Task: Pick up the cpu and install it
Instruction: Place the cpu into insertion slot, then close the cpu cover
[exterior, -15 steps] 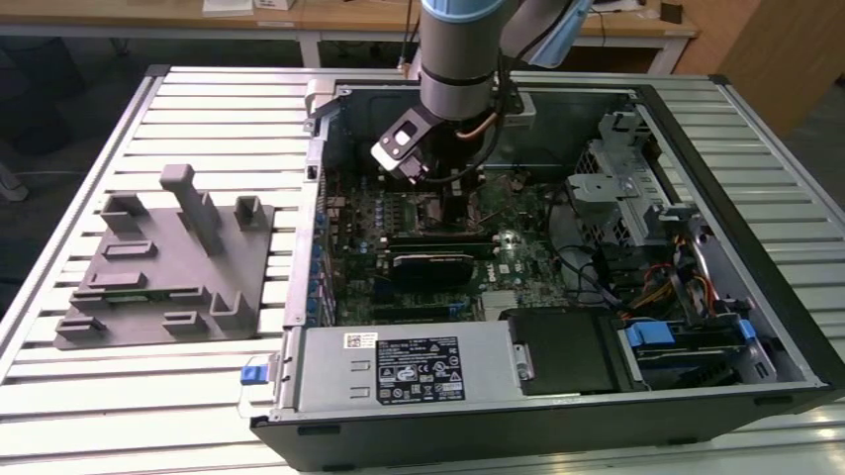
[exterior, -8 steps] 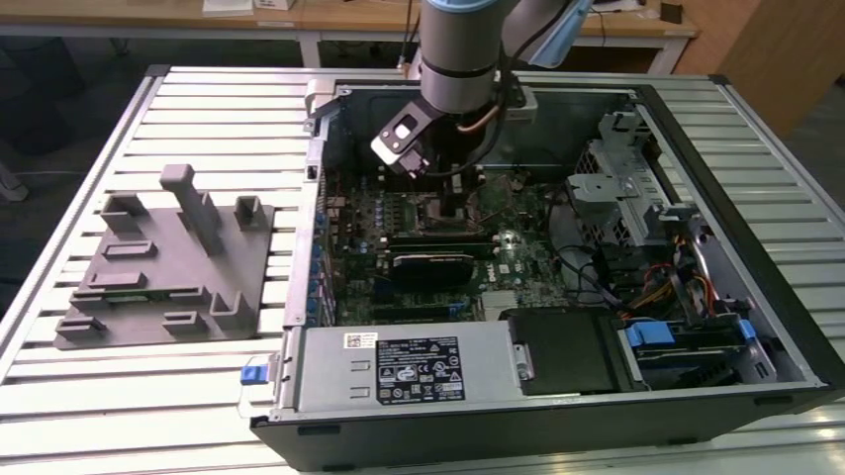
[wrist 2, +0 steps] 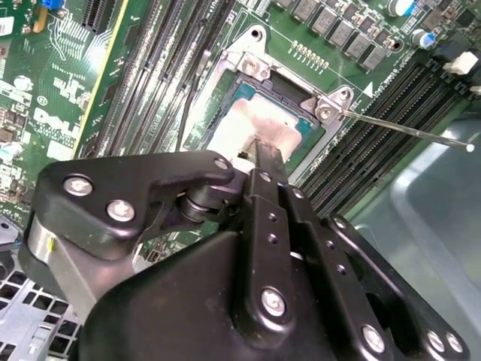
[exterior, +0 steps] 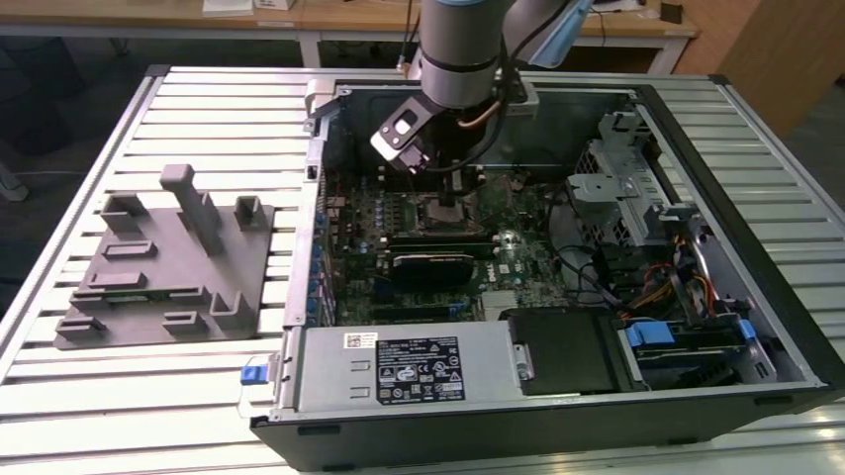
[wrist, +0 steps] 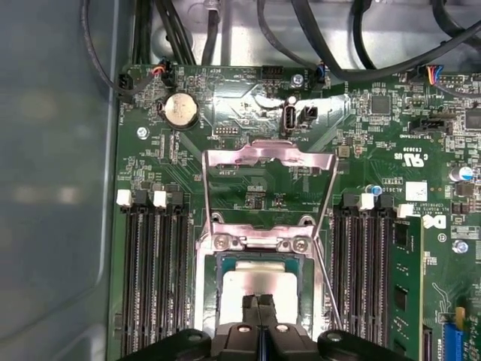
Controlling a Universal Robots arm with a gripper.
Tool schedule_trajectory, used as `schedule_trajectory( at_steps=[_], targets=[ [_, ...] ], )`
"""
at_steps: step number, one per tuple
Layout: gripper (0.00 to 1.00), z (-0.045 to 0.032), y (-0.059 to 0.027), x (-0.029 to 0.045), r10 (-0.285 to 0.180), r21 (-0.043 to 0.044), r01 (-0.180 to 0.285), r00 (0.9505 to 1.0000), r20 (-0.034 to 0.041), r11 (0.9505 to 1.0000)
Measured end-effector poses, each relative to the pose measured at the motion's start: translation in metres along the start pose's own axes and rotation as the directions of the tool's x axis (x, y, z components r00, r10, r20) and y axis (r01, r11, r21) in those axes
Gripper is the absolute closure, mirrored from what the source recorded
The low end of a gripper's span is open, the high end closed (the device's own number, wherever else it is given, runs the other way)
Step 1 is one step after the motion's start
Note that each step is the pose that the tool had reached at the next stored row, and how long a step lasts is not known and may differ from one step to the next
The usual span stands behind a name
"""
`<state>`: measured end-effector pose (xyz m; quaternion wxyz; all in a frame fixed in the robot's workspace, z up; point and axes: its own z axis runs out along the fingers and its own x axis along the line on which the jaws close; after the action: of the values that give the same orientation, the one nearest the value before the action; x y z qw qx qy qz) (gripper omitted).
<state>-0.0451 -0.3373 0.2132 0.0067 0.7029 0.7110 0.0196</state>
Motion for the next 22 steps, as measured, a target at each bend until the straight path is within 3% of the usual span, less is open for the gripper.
schedule_trajectory(
  at_steps=[22],
  targets=[
    [0.89, -0.0147, 0.0006, 0.0003, 0.0, 0.0004, 0.0, 1.0, 0.0, 1.0]
  ],
)
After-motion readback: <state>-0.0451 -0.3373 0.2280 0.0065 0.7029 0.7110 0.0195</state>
